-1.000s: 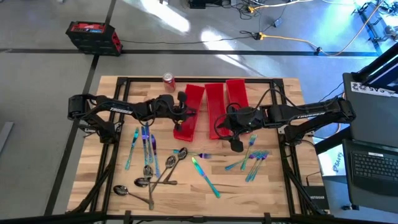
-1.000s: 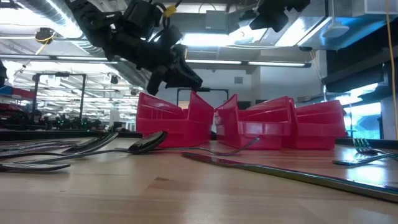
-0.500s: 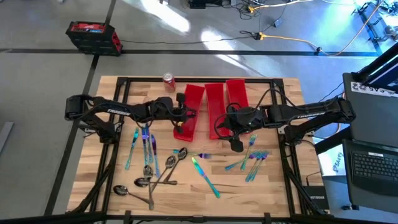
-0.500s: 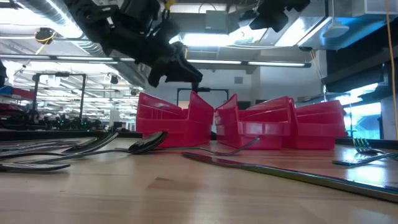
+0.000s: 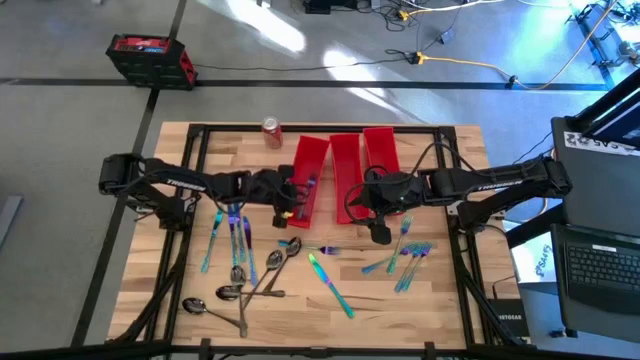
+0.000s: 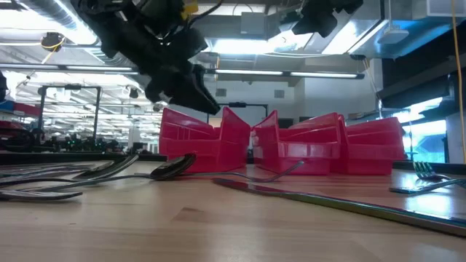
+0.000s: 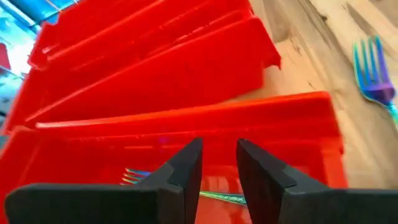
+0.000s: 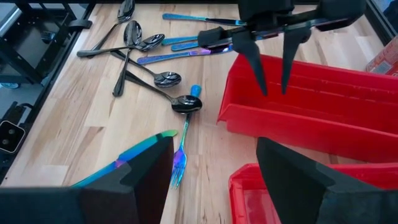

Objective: Sort silverware
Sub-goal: Adjust the left red bin

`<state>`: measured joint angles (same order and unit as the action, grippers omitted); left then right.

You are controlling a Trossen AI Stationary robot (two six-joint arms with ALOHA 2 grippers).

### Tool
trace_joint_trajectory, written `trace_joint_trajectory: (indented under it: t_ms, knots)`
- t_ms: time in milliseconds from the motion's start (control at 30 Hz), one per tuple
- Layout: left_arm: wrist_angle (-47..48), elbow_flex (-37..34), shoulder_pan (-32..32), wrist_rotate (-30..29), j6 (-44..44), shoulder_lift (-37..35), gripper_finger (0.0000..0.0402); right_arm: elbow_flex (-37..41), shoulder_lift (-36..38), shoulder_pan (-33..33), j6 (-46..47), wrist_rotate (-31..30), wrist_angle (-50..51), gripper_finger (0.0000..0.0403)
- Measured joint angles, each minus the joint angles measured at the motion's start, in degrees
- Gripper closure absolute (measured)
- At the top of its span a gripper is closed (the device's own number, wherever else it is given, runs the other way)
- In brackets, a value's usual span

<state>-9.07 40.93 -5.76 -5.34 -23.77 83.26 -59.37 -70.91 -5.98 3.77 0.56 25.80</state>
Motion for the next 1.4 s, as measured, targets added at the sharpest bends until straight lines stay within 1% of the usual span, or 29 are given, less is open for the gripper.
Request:
trace_joint_trajectory:
  t_ms: [100,200,300,367,467,533,567,667,767,900,1000,1100,1333,1400]
  knots:
    - [-1.9,0.0,1.0,-1.0,0.6,-0.9,0.0315,0.0,0.0,0.0,0.0,0.0,-0.3,0.0187]
    - [-5.1,0.0,2.2,-4.9,-0.4,-3.6,0.0315,0.0,0.0,0.0,0.0,0.0,-0.6,0.0187]
    - [-5.1,0.0,3.0,-9.6,-1.8,-7.0,0.0315,0.0,0.0,0.0,0.0,0.0,-0.8,0.0187]
    - [-2.3,0.0,3.3,-13.9,-1.1,-9.3,0.0315,0.0,0.0,0.0,0.0,0.0,-1.1,0.0187]
    - [6.0,0.0,3.1,-21.4,2.7,-12.0,0.0315,0.0,0.0,0.0,0.0,0.0,-1.8,0.0187]
    - [13.3,0.0,2.9,-24.3,5.8,-12.8,0.0315,0.0,0.0,0.0,0.0,0.0,-2.0,0.0187]
    - [16.3,0.0,2.8,-24.5,7.2,-13.0,0.0315,0.0,0.0,0.0,0.0,0.0,-2.0,0.0187]
    - [22.8,0.0,2.8,-24.6,12.3,-13.2,0.0315,0.0,0.0,0.0,0.0,0.0,-2.0,0.0187]
    - [26.0,0.0,2.8,-23.0,16.9,-12.9,0.0315,0.0,0.0,0.0,0.0,0.0,-2.0,0.0187]
    - [26.1,0.0,2.8,-15.7,20.1,-12.9,0.0315,0.0,-0.2,0.0,-0.4,0.0,-2.0,0.0187]
    - [26.1,0.0,2.8,-12.1,22.2,-12.7,0.0315,0.0,-0.2,0.0,-0.8,-0.1,-2.2,0.0187]
    - [26.2,0.0,2.8,-9.9,24.0,-12.6,0.0315,0.0,-0.2,0.0,-1.0,0.0,-2.2,0.0187]
    - [25.8,0.0,2.8,-7.3,26.2,-12.4,0.0315,0.0,-0.2,0.0,-1.7,-0.1,-2.4,0.0187]
    - [25.5,0.0,2.8,-6.1,26.4,-12.4,0.0315,0.0,-0.2,0.0,-2.3,-1.3,-2.7,0.0187]
